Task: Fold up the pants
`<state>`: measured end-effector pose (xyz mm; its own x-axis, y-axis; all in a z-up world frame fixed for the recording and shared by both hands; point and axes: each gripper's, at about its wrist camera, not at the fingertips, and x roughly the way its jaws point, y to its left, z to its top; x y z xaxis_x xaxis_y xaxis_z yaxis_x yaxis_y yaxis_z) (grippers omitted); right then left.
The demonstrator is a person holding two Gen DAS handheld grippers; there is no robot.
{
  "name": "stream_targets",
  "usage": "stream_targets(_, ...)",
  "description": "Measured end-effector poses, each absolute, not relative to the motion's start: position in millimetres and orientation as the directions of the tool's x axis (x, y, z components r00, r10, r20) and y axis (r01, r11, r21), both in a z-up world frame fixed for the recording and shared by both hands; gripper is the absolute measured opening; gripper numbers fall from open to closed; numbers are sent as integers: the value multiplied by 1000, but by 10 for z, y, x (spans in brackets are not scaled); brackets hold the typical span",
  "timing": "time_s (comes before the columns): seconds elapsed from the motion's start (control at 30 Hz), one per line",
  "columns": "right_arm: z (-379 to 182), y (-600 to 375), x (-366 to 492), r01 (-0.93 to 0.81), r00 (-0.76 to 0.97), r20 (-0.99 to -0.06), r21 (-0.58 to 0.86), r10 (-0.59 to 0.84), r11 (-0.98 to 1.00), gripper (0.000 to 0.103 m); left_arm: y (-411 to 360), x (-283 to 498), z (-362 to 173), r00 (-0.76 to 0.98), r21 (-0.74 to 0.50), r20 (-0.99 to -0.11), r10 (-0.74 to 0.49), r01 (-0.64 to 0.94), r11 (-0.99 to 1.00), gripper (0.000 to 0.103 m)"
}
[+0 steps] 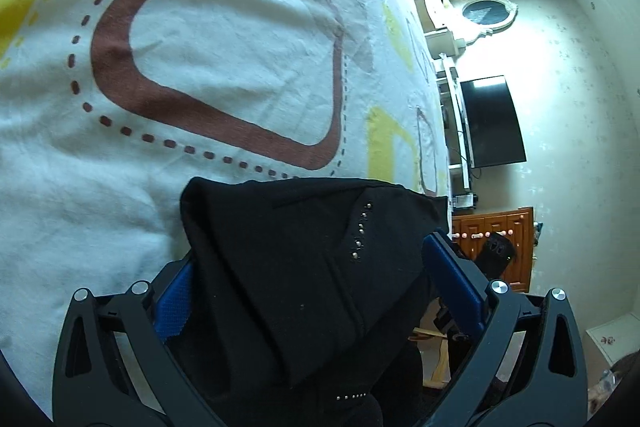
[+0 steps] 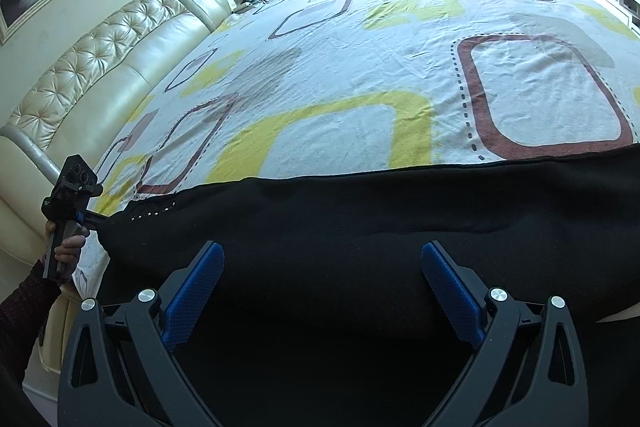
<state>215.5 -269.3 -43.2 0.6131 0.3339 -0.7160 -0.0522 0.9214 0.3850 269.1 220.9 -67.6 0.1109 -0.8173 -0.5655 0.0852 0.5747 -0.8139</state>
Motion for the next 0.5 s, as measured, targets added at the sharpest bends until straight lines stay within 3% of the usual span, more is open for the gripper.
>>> stream_targets(0.17, -459, -2601, 2223, -80, 580, -717, 422, 386, 903, 99, 2147, 2720, -840, 146, -796, -591, -794, 60, 603, 101)
stream_targets(0.37, -347, -2522, 2559, -187, 515, -735, 405, 440, 895, 99, 2028, 2680, -798, 98, -731, -646, -757, 206, 650, 101)
stream_targets(0.5, -341, -2415, 2945, -285, 429, -785, 353, 448, 891, 99, 2064, 2782, -838, 71, -752, -643, -762, 130, 646, 101)
